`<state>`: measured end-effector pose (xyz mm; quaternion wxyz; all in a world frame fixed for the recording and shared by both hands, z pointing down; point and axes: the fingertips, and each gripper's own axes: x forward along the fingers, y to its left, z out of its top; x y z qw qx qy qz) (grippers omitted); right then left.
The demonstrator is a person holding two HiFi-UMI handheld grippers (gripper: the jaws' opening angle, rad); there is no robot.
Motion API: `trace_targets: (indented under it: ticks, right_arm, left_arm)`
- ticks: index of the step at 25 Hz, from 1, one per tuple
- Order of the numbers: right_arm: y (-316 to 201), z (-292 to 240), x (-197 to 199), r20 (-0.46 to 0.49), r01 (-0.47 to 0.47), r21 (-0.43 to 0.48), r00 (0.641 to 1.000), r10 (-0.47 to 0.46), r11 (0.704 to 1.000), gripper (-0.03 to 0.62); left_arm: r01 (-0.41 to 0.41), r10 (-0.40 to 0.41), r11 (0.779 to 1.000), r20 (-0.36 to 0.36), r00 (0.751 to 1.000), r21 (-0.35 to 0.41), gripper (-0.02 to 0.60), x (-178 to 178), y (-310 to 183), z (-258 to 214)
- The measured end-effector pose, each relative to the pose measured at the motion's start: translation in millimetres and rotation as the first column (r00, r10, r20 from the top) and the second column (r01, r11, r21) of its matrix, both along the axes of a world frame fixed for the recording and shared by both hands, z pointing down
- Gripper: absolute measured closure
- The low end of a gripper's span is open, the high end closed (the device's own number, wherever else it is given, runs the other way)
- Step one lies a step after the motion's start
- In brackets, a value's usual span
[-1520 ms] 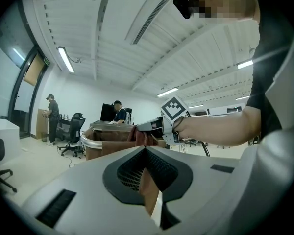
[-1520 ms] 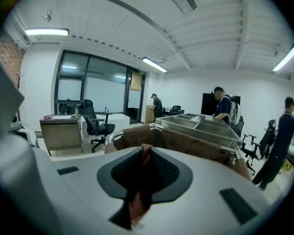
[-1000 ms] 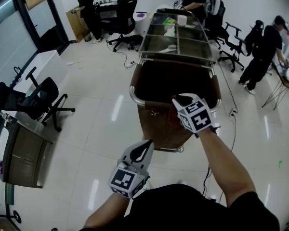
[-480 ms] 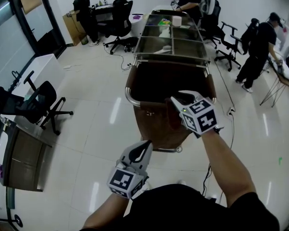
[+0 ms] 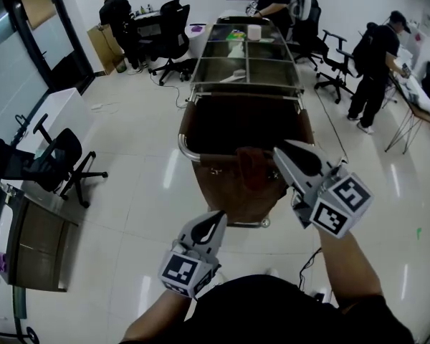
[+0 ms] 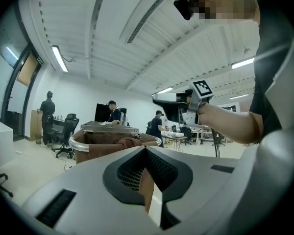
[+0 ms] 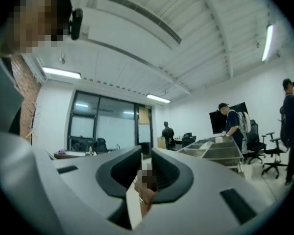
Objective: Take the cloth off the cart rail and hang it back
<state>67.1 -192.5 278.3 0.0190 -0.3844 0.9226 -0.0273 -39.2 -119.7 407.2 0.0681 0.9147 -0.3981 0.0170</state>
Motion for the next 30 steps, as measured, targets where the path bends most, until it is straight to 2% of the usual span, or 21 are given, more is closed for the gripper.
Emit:
trace_targets:
  ticks: [2,3,4,8,12,16,22,30]
  right_arm:
    - [29,-11,9,0.09,0.036,0.053,0.995,-0.041,0.998,0.536]
    - [42,-11,15,0.124,0.042,0.065,0.991,-0.05,0.997,0.585]
    - [53,-8,20,0.151,0.042,0.063,0.987,-0.051,0.997,0.586]
    - [80,28,39,0.223,0.006,-0.039,0.975,0.003,0.999,0.586]
    - [93,83,47,0.135,-0.048,-0.142,0.989,0.068,0.989,0.588]
    - [101,127,47,0.058,-0.073,-0.214,0.995,0.087,0.974,0.588]
    - [101,151,44,-0.003,-0.096,-0.23,0.995,0.098,0.968,0.588]
    - [98,148,51,-0.053,-0.125,-0.212,0.992,0.116,0.969,0.588]
  left_arm:
    - [-0.003,0.003,1.0,0.001,1.0,0.005,0.581,2,1,-1]
    - [-0.007,0.007,1.0,0.002,1.0,0.004,0.581,4,1,-1]
    - [-0.012,0.012,1.0,0.005,1.0,0.002,0.581,7,2,0]
    - [-0.028,0.028,1.0,0.003,1.0,-0.001,0.581,15,5,0]
    - [-0.034,0.034,0.999,0.001,0.999,0.0,0.581,18,6,-2]
    - [-0.047,0.047,0.999,0.007,0.999,-0.007,0.581,23,8,-1]
    - [-0.066,0.066,0.998,0.016,0.998,-0.005,0.581,32,9,1]
    - [-0.073,0.073,0.997,0.041,0.996,0.001,0.581,37,10,0]
